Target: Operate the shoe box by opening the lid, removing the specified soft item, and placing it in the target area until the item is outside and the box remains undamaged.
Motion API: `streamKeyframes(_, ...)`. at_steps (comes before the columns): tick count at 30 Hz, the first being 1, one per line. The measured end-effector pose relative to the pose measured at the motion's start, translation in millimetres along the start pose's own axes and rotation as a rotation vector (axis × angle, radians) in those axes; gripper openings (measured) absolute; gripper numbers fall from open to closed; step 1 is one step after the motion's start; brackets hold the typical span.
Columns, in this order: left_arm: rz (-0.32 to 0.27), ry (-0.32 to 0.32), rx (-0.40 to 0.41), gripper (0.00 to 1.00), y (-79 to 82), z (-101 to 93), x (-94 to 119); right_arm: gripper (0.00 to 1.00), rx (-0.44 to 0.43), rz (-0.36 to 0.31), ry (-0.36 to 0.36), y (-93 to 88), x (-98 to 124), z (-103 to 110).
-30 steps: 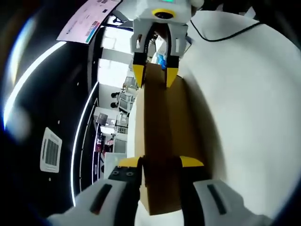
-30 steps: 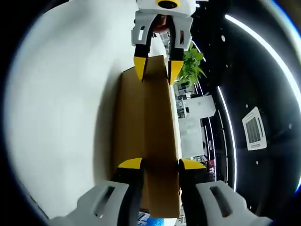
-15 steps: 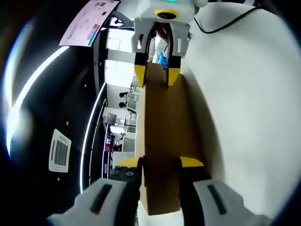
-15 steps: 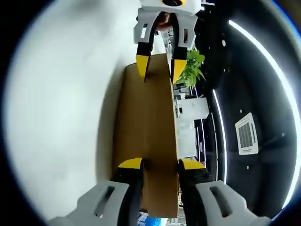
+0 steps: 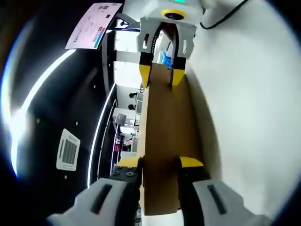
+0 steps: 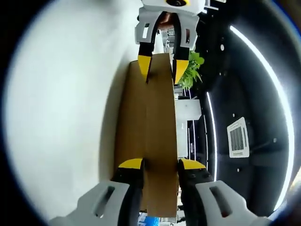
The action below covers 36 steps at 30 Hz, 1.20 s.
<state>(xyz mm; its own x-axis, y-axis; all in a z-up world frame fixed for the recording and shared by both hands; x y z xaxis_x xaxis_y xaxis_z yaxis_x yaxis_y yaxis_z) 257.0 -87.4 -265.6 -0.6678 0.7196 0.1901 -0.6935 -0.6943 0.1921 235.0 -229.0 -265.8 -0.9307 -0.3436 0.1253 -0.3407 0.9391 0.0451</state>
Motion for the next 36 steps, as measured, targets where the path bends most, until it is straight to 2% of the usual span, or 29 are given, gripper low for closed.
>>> streamKeyframes(7,0.006,0.016,-0.011,0.29,1.0,-1.7,0.5,0.28,0.0,0.002,-0.01,0.3,0.9,1.4)
streamKeyframes(10,0.014,0.013,-0.014,0.29,1.1,-1.4,0.1,0.28,-0.007,-0.006,0.001,-0.3,1.4,0.2)
streamKeyframes(13,0.018,0.011,-0.011,0.29,0.9,-0.8,-0.1,0.32,0.05,0.003,0.045,-1.4,0.3,4.2)
streamKeyframes(15,0.021,0.012,-0.013,0.29,1.1,-0.5,0.0,0.34,0.046,-0.003,0.045,-1.8,0.8,4.6)
streamKeyframes(19,0.022,0.014,-0.014,0.29,1.7,-0.1,0.7,0.28,0.046,-0.017,0.037,-3.3,2.5,-1.4)
streamKeyframes(21,0.022,0.013,-0.014,0.29,1.7,0.2,0.8,0.28,0.014,-0.025,0.043,-4.3,2.8,-1.3)
streamKeyframes(25,0.02,0.013,-0.014,0.29,2.1,0.6,1.2,0.28,0.045,-0.02,0.034,-4.7,4.4,1.9)
streamKeyframes(29,0.025,0.016,-0.024,0.29,2.0,-0.2,0.8,0.28,0.047,-0.003,0.036,-11.4,10.2,0.9)
streamKeyframes(34,0.016,0.016,-0.017,0.29,0.7,0.0,0.0,0.3,0.043,0.039,0.045,-29.4,15.6,1.8)
streamKeyframes(36,0.016,0.017,-0.017,0.29,0.7,0.1,0.0,0.31,0.029,0.038,0.043,-29.6,16.4,1.5)
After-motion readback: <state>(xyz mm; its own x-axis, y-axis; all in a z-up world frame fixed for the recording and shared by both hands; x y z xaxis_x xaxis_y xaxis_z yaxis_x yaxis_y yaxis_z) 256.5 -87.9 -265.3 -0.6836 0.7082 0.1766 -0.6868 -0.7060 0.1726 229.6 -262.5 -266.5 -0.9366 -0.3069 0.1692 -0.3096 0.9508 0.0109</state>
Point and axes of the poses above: the point that each gripper's makers call its tool centre point, and the gripper's own axes: x roughly backward along the fingers, z roughly to its left, y roughly out of its top, the point moved 3 cm from there along x, roughly backward along the fingers, and after that the axes turned 6 degrees about -z, right-handed, at the moved point
